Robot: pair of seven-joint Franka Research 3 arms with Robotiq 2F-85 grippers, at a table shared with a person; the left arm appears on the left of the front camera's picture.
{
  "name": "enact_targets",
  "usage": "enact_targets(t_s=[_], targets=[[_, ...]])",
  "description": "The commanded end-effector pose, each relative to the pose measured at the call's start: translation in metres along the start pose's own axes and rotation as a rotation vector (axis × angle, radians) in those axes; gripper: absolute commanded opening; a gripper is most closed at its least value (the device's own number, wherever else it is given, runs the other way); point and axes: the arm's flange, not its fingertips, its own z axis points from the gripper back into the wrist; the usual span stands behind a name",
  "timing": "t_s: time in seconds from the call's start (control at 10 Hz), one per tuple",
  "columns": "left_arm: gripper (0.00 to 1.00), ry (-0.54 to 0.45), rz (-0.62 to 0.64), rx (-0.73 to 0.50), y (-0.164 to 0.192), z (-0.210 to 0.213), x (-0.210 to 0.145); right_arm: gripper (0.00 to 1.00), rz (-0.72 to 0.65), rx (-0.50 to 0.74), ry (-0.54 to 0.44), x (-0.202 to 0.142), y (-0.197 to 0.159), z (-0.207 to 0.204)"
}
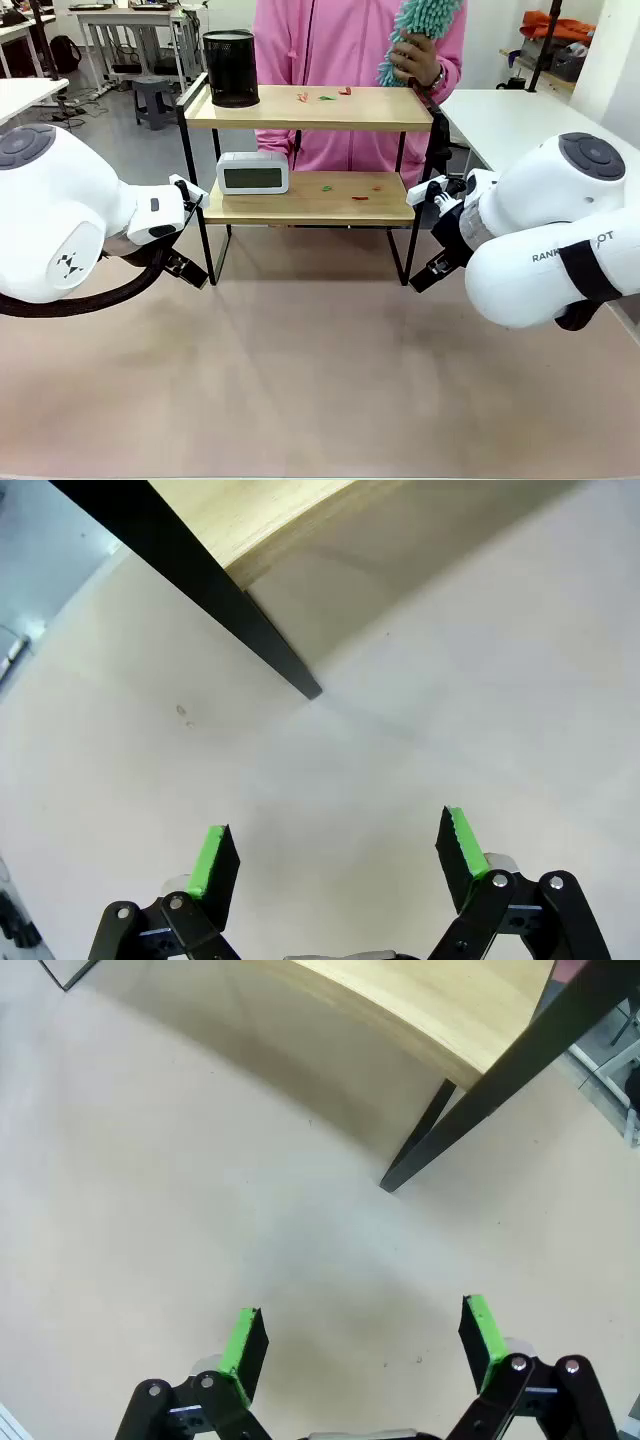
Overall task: Clean the shelf.
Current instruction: Pick up the Duster from the human.
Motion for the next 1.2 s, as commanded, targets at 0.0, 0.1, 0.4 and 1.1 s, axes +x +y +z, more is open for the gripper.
enact_targets(t_s=[0.0, 0.1, 0.4, 1.1], targets=[[1.0, 0.0, 0.0, 0.0, 0.0, 0.0, 0.0, 1.0, 0.0, 0.0, 0.0, 0.0, 0.0, 0.0], [1.0, 0.0, 0.0, 0.0, 0.0, 0.0, 0.0, 1.0, 0.0, 0.0, 0.0, 0.0, 0.0, 0.0], [1.0, 0.0, 0.0, 0.0, 0.0, 0.0, 0.0, 1.0, 0.0, 0.0, 0.0, 0.0, 0.0, 0.0], [1.0, 0.0, 0.0, 0.0, 0.0, 0.0, 0.0, 1.0, 0.0, 0.0, 0.0, 0.0, 0.0001, 0.0]])
